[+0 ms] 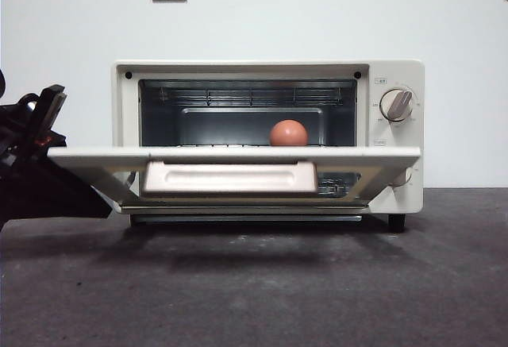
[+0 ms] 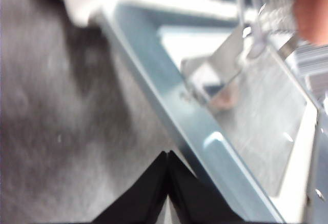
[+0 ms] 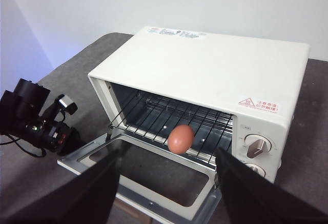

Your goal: Eggoven

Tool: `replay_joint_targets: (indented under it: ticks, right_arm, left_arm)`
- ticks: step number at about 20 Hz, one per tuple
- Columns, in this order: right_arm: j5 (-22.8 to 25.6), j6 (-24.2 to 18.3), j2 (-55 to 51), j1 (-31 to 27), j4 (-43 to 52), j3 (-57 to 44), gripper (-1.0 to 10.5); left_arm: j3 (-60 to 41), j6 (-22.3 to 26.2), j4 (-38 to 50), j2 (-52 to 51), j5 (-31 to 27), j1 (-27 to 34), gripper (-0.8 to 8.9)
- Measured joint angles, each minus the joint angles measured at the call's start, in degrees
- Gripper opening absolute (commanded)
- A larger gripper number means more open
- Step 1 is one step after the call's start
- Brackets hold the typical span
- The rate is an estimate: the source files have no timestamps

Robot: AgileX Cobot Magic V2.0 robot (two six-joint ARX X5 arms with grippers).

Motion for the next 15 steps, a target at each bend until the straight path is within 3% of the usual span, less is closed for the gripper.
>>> replay_joint_targets:
  ticks: [5,10,15]
  right_arm:
    - [0.0,0.0,0.0,0.0,-0.5,0.0,3.0]
    - [0.0,0.1,0.0,0.0,-0.8,0.0,3.0]
    - [0.0,0.1,0.0,0.0,-2.7,0.0,3.0]
  left_arm:
    - [0.0,-7.5,9.1,-0.4,-0.3,0.7,0.06]
    - [0.9,-19.4,30.1,-1.9,0.4,0.6,0.07]
    - [0.9,-24.0,31.3,-2.3,0.4,0.6,0.07]
